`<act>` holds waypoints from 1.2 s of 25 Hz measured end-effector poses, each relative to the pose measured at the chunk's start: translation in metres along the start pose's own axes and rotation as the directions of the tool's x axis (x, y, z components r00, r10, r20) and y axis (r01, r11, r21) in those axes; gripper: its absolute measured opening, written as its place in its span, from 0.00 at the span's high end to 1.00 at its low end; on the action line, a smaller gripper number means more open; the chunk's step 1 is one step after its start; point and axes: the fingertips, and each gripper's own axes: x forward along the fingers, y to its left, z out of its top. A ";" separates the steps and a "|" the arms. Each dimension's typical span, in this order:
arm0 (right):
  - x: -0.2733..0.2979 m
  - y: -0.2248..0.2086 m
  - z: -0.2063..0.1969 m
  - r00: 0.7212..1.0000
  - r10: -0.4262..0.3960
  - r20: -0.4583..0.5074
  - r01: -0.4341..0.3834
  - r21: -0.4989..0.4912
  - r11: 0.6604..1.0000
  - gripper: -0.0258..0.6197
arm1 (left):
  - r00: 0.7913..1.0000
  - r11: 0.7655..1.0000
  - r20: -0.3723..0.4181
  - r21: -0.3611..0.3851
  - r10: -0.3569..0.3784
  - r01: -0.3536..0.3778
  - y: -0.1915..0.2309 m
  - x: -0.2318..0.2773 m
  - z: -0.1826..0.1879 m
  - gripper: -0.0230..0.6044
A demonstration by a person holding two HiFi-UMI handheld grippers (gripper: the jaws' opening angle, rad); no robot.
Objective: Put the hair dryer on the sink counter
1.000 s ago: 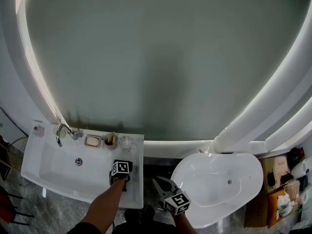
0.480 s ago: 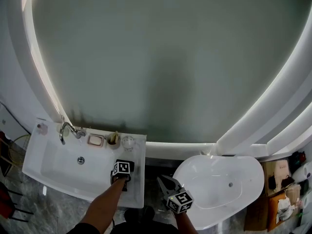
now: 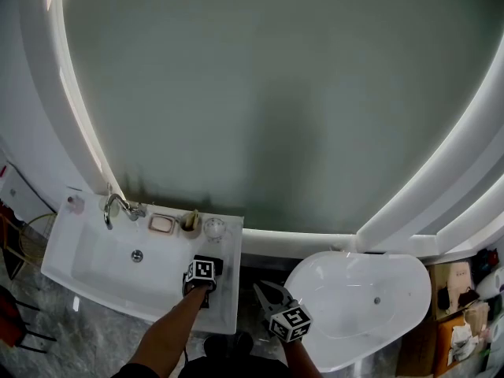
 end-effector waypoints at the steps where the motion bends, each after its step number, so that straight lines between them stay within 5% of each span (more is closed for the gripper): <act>1: 0.001 0.000 0.000 1.000 0.002 0.001 -0.002 0.000 1.000 0.91 | 1.000 1.000 0.014 0.011 -0.001 0.001 0.000 -0.005 0.001 0.52; 7: 0.007 0.001 0.011 1.000 0.018 0.019 -0.018 -0.008 1.000 0.91 | 0.978 0.998 0.206 0.059 -0.018 0.006 0.001 -0.054 0.024 0.52; 11: 0.008 0.003 0.016 0.999 0.022 0.033 -0.022 -0.009 1.000 0.91 | 0.902 0.989 0.430 0.142 -0.029 -0.035 0.001 -0.117 0.057 0.52; 14: 0.010 0.007 0.020 0.999 0.033 0.040 -0.033 -0.018 0.999 0.91 | 0.797 0.989 0.600 0.143 -0.066 -0.026 -0.001 -0.187 0.084 0.52; 16: 0.011 0.010 0.023 0.998 0.040 0.046 -0.039 -0.022 0.999 0.91 | 0.707 0.988 0.700 0.155 -0.101 -0.012 -0.005 -0.236 0.097 0.52; 20: 0.011 0.019 0.030 0.996 0.060 0.064 -0.055 -0.068 0.996 0.91 | 0.442 0.970 0.875 0.239 -0.197 -0.041 -0.019 -0.345 0.102 0.53; 23: 0.010 0.025 0.036 0.993 0.076 0.087 -0.069 -0.082 0.994 0.91 | 0.295 0.950 0.916 0.303 -0.270 -0.072 -0.031 -0.392 0.085 0.53; 26: 0.009 0.029 0.045 0.988 0.089 0.122 -0.079 -0.085 0.993 0.91 | 0.191 0.939 0.938 0.316 -0.288 -0.135 -0.031 -0.413 0.062 0.54; 30: 0.005 0.038 0.058 0.979 0.112 0.172 -0.090 -0.129 0.987 0.91 | 0.137 0.935 0.935 0.342 -0.328 -0.094 -0.026 -0.419 0.036 0.54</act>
